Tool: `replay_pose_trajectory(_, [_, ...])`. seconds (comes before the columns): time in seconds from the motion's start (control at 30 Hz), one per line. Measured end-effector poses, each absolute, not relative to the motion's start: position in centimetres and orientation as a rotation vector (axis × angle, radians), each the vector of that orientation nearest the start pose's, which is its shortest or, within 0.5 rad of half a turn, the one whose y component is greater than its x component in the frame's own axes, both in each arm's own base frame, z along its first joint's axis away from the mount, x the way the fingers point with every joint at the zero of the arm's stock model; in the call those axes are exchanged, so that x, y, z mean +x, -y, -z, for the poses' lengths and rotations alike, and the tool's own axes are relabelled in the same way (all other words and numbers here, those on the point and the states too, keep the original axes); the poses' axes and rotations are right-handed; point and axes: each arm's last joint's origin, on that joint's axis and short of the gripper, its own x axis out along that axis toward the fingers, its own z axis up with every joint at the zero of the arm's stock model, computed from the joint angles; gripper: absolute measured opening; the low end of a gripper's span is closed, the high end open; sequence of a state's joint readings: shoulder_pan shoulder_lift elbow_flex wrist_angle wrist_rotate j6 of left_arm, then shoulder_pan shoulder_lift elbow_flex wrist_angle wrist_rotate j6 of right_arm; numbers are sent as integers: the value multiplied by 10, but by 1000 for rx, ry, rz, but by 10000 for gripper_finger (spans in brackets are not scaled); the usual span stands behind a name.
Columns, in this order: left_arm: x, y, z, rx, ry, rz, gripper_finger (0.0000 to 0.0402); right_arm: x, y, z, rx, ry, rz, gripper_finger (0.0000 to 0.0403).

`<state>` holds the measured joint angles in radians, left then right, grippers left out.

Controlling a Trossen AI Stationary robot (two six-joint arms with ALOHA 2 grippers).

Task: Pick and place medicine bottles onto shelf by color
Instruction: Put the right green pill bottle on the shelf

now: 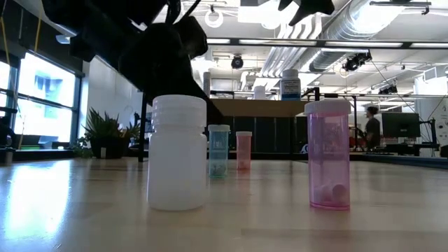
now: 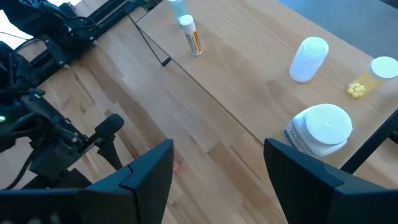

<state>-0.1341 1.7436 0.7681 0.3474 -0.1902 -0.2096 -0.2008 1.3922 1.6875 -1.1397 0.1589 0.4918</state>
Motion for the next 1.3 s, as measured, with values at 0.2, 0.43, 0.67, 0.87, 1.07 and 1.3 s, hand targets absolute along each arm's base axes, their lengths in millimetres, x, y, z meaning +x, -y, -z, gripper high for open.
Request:
replay_pose_trajectory(0.2, [331,39,-126,-116,-627,-131,259,248,55,-420,473,-749,539,240])
replay_pose_trajectory(0.43, [333,39,-122,-121,-619,-131,245,248,55,-420,473,-749,539,240])
replay_pose_trajectory(0.67, [334,39,-121,-123,-610,-133,210,248,55,-420,474,-749,539,240])
replay_pose_trajectory(0.87, [334,38,-121,-107,-612,-129,161,248,55,-420,473,-749,539,240])
replay_pose_trajectory(1.07, [334,39,-121,-82,-614,-120,103,248,55,-420,473,-749,539,240])
replay_pose_trajectory(1.3, [334,39,-121,-95,-613,-120,98,248,55,-420,473,-749,539,240])
